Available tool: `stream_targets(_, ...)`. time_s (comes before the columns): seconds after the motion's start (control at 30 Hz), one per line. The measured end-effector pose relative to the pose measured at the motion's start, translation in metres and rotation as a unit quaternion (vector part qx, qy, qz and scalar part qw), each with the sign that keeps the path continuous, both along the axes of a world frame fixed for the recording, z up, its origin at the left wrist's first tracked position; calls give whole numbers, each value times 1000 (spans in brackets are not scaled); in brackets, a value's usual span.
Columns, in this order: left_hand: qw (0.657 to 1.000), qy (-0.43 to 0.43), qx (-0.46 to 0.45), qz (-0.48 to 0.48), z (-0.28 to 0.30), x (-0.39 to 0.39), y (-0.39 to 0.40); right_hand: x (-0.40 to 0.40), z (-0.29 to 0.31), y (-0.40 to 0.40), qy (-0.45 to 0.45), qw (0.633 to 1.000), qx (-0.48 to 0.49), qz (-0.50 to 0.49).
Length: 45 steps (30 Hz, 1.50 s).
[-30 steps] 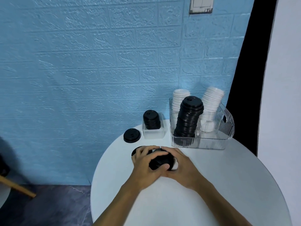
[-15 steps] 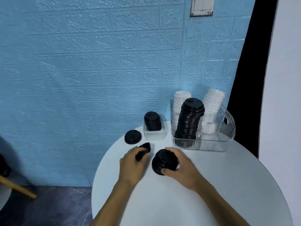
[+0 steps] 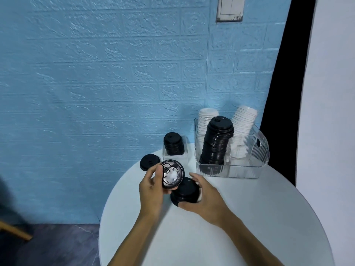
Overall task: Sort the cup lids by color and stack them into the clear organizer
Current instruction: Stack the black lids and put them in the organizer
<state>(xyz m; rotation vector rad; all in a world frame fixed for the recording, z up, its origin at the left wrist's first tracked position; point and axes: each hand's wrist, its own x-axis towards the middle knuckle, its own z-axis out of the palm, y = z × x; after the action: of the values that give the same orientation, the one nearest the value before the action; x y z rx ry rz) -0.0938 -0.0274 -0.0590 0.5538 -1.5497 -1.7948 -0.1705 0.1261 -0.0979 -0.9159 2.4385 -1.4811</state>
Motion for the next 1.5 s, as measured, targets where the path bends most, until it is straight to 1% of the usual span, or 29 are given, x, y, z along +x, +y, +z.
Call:
stream_targets(0.07,998,-8,-44,43,-3,-2,-1,1,0,-3,-6,1000,-2,7)
stream_targets(0.13,996,2,-64,59,-6,-4,0,2,1,-5,-2,1000,-2,11)
stream_targets(0.2,995,-8,-81,50,-8,-5,0,3,3,-6,4,1000,-1,12)
stream_targets(0.4,989,-94,-113,35,-22,-13,-5,5,5,-6,24,1000,-7,11)
stream_targets(0.5,978,-123,-164,40,-26,-16,-4,5,3,-7,57,998,-4,20)
stream_targets(0.57,979,-115,-168,22,-29,-18,-3,5,1,-7,74,997,0,29)
stream_targets(0.7,978,-103,-179,-6,-34,-17,-4,6,3,-7,77,996,-1,36)
stream_targets(0.83,975,-76,-203,-45,-34,-11,-4,7,4,-5,54,998,-13,24)
stream_targets(0.9,977,-68,-191,-66,-31,-9,-5,6,1,-5,42,999,-20,18)
stream_targets(0.97,984,-59,-162,-41,-29,-12,-13,6,-1,-5,32,999,-25,16)
stream_targets(1.03,982,-60,-174,45,-30,-21,-33,6,-2,-5,21,999,-27,14)
stream_targets(1.1,964,-97,-226,105,-31,-33,-59,6,-3,-6,11,1000,-25,12)
stream_targets(1.17,940,-172,-270,119,-29,-46,-82,6,-2,-6,4,1000,-22,14)
stream_targets(1.23,921,-241,-294,87,-23,-56,-97,7,-1,-7,-3,1000,-19,16)
stream_targets(1.33,903,-294,-312,-18,-17,-68,-116,8,0,-7,-6,1000,-14,14)
stream_targets(1.4,874,-341,-339,-73,-18,-76,-126,9,1,-8,-3,1000,-10,13)
stream_targets(1.47,843,-371,-377,-94,-22,-82,-131,8,2,-8,0,1000,-8,13)
stream_targets(1.5,835,-370,-397,-88,-24,-83,-131,8,2,-8,0,1000,-8,14)
